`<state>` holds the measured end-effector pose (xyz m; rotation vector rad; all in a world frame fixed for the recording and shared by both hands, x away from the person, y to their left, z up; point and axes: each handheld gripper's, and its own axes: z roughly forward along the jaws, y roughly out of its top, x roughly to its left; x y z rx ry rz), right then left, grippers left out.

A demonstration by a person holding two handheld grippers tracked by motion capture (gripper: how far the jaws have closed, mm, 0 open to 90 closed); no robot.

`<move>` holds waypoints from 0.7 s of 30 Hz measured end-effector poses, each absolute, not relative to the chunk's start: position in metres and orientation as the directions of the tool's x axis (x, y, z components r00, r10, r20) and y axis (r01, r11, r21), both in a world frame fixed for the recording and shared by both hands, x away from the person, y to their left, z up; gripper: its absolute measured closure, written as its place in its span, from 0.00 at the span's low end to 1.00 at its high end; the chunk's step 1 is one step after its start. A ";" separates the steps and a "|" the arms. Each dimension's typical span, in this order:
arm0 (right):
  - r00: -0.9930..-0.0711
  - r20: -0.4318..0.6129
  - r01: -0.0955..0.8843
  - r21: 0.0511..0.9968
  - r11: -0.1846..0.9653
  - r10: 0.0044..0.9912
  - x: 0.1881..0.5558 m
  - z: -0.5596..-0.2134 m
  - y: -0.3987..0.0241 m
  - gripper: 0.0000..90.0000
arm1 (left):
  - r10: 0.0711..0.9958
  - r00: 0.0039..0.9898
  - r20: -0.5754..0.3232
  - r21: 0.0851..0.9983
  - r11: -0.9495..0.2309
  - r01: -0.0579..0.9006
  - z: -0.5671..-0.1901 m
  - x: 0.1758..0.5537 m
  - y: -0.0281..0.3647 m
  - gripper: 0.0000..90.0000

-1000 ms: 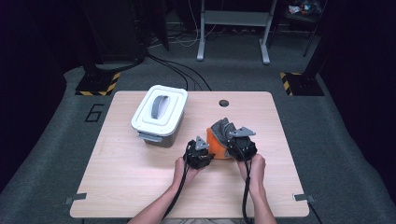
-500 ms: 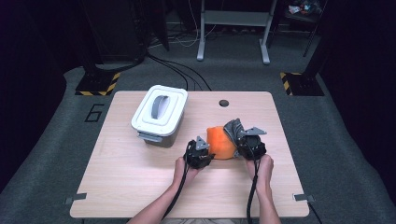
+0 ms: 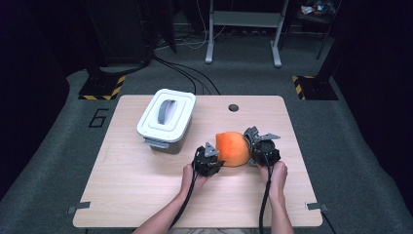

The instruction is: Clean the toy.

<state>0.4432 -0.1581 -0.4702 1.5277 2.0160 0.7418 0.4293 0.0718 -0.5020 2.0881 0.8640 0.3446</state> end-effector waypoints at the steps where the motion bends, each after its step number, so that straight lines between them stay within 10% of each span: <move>1: -0.243 -0.070 0.698 0.679 0.225 0.967 0.444 -0.473 -0.159 0.80 | 0.685 0.726 -0.059 0.784 -0.419 0.459 -0.502 0.429 0.072 0.80; 21: -0.237 -0.071 0.673 0.707 0.217 0.969 0.430 -0.465 -0.171 0.80 | 0.691 0.720 -0.064 0.783 -0.413 0.465 -0.504 0.430 0.075 0.80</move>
